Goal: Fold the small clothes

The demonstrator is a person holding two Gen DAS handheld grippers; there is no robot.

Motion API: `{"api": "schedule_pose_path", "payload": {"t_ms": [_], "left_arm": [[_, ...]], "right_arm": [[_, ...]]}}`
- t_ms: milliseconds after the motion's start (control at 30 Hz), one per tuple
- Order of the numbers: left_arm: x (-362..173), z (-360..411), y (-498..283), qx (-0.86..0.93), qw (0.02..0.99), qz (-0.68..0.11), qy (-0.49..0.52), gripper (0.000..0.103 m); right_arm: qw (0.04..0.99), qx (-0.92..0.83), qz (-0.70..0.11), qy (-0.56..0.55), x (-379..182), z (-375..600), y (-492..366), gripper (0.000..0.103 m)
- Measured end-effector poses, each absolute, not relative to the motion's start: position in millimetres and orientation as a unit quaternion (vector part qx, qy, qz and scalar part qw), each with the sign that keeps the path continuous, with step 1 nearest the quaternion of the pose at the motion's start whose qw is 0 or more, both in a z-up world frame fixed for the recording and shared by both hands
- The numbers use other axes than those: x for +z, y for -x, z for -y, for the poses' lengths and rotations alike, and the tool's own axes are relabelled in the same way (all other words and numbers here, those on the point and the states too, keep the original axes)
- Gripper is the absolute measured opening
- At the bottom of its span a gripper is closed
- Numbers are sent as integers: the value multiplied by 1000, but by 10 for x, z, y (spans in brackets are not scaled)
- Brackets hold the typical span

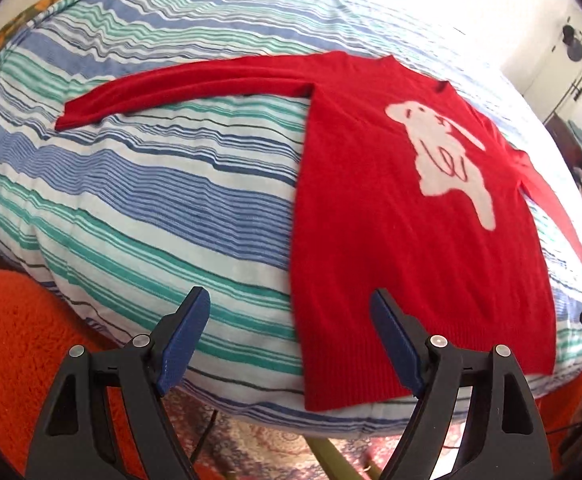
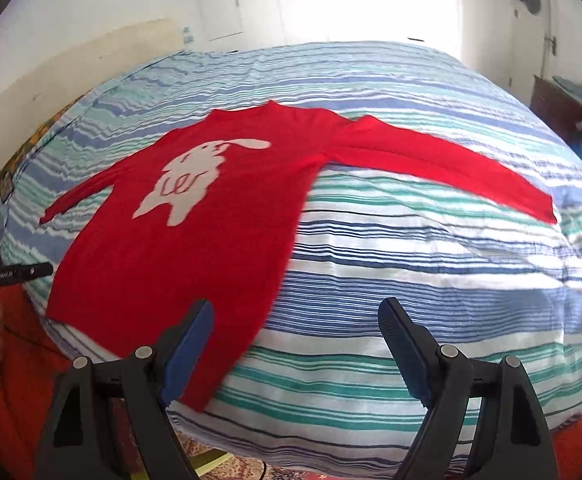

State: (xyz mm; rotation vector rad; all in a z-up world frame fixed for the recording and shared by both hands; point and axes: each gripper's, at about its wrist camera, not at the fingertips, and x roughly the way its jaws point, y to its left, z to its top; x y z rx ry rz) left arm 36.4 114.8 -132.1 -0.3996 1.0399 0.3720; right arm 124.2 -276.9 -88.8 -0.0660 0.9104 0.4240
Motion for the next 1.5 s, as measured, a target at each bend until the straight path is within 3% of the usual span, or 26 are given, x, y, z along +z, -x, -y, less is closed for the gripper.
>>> {"api": "schedule_pose_path", "payload": {"t_ms": [367,1333,1500], "left_arm": [[-1345,-1180,-391,191,829,-490,192,85],[-1351,-1350,-332,231,820,-478,216,86],[-1369,-1366,-350,235,817,-478,221,86]], "right_arm": [[877,142,-455,-59,-942,3236,-1406,83],[877,124,-458,-81,-980,3343,-1439,84],[863,130,-466,-143,-978,3522,-1495,83]]}}
